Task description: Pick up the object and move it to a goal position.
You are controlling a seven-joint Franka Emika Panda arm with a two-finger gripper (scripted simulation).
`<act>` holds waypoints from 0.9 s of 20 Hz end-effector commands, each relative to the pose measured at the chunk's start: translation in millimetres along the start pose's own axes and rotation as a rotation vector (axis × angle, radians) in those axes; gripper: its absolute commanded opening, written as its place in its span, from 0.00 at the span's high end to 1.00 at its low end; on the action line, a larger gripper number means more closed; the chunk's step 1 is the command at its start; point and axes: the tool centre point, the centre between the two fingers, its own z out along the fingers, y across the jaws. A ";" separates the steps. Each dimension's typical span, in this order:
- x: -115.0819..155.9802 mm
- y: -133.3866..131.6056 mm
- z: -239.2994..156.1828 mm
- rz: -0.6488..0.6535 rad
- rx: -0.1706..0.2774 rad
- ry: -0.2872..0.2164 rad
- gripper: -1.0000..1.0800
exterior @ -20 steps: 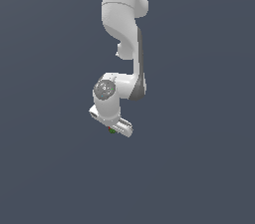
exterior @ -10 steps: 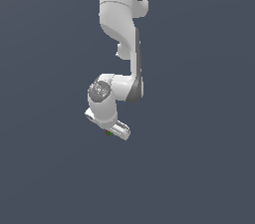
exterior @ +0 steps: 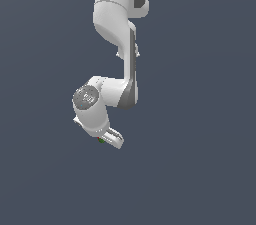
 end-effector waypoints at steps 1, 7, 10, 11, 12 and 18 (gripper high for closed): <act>12.9 1.4 -6.2 0.000 0.000 0.000 1.00; 34.3 3.3 -15.5 0.000 0.000 0.000 1.00; 41.0 3.8 -18.3 0.000 0.000 0.000 1.00; 42.8 3.9 -19.0 0.000 0.000 0.000 1.00; 44.3 4.0 -19.6 0.000 0.000 0.000 1.00; 49.1 4.5 -21.5 0.000 0.000 0.000 1.00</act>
